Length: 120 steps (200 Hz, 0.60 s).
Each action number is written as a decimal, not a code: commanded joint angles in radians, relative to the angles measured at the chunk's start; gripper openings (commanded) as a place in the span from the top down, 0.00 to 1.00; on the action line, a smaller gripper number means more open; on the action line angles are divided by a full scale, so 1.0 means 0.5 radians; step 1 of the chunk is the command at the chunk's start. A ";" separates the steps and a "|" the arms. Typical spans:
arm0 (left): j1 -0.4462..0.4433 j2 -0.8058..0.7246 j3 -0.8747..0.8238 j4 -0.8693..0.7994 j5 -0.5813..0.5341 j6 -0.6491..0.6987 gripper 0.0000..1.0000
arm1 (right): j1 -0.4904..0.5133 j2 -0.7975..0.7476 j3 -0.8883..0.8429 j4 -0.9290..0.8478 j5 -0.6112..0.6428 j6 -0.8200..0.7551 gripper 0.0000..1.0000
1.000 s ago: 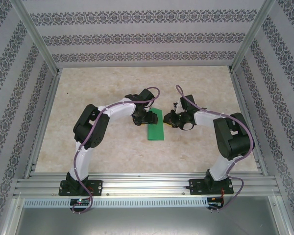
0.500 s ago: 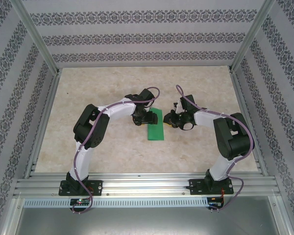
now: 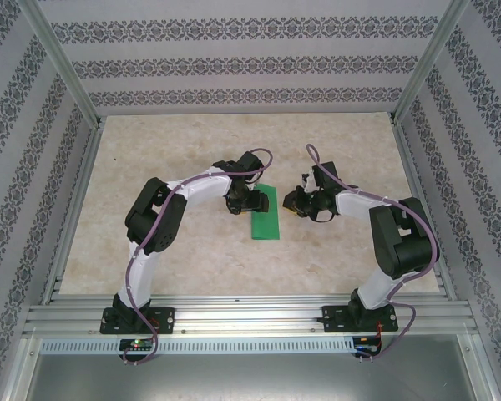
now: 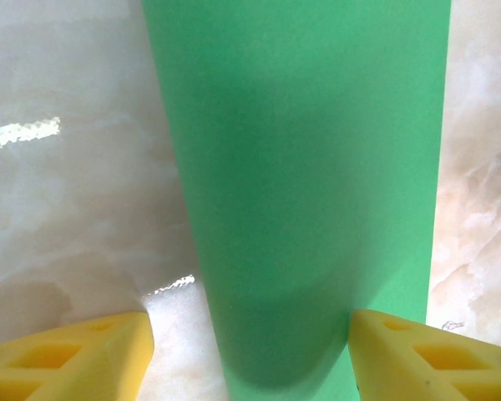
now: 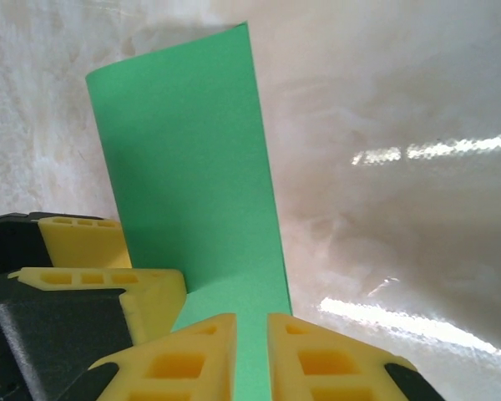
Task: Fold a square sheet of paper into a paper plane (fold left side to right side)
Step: Hold the square sheet of paper at the center of the table.
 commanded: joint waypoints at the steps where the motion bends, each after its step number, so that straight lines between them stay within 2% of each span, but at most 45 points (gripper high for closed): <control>1: -0.081 0.210 -0.045 0.156 0.072 -0.013 0.34 | -0.009 -0.042 -0.031 0.058 0.025 0.028 0.82; 120: -0.081 0.212 -0.049 0.157 0.079 -0.013 0.34 | 0.159 0.186 0.095 0.130 -0.055 0.080 0.85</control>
